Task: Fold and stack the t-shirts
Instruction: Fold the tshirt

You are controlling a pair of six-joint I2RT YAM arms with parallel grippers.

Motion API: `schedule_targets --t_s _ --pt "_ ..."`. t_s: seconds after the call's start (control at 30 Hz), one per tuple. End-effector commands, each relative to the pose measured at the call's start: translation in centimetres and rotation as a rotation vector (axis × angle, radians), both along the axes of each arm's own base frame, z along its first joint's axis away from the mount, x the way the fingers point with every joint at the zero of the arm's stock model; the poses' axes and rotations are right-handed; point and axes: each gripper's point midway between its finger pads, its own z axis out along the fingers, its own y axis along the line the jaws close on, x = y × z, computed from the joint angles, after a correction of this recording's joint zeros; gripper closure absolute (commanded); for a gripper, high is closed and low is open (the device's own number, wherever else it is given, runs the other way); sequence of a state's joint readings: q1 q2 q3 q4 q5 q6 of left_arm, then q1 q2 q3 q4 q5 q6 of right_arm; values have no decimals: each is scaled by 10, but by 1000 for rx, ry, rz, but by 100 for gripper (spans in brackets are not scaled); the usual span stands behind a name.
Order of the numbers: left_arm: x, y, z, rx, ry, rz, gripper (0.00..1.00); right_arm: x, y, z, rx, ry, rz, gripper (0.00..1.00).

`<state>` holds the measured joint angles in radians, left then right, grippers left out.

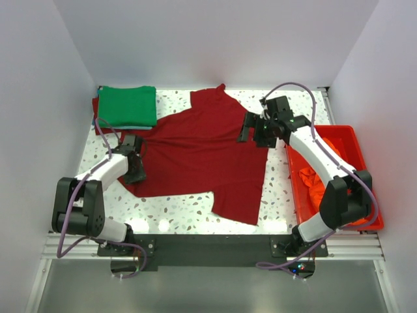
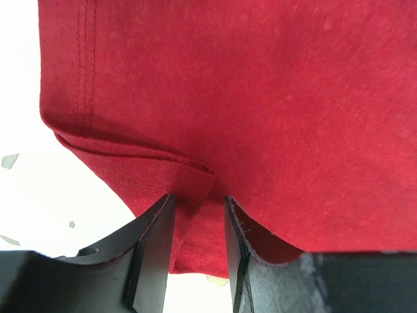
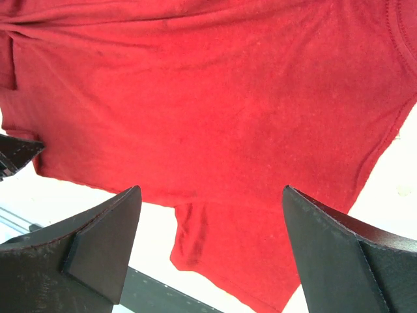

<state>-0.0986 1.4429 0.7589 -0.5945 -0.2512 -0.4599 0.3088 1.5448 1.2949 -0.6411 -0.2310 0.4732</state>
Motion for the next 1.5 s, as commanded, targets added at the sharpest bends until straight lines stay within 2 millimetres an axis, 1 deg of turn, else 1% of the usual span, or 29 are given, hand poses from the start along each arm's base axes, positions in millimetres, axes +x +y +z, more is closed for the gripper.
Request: schedule_targets --t_s 0.0,0.2,0.27,0.4,0.47,0.57,0.67,0.7,0.77,0.8,0.9,1.0,1.1,1.27,1.4,1.47 --pt "8 1 0 13 -37 -8 60 -8 1 11 21 -16 2 8" --pt "6 0 -7 5 -22 0 60 -14 1 7 12 -5 12 8" --pt "5 0 -9 5 -20 5 64 -15 0 7 10 -5 15 8" --pt "5 1 -6 9 -32 11 67 -21 -2 1 1 7 21 8" --pt "6 2 -5 10 -37 15 73 -24 -3 -2 0 15 23 8" --pt "5 2 -5 15 -35 17 75 -30 -3 -4 -2 24 32 8" --pt "3 4 -3 25 -31 28 76 -38 -7 -8 -19 32 37 8" --pt "2 5 -2 28 -32 29 76 -44 -10 -17 -30 54 36 8" --pt "4 6 2 31 -47 32 76 -51 -13 -26 -46 80 39 8" --pt "4 7 3 34 -49 32 73 -58 -16 -33 -54 98 40 8" --pt "5 7 6 41 -53 30 70 -72 -21 -46 -68 133 36 8" --pt "5 8 8 45 -62 35 70 -81 -23 -53 -72 153 38 8" --pt "9 8 10 43 -82 35 70 -86 -24 -55 -72 160 43 8" --pt "12 7 6 37 -84 33 71 -86 -25 -56 -79 167 46 8" --pt "16 7 7 39 -100 31 78 -87 -23 -54 -74 169 55 8" --pt "18 6 8 34 -108 28 79 -89 -23 -55 -77 175 58 9"
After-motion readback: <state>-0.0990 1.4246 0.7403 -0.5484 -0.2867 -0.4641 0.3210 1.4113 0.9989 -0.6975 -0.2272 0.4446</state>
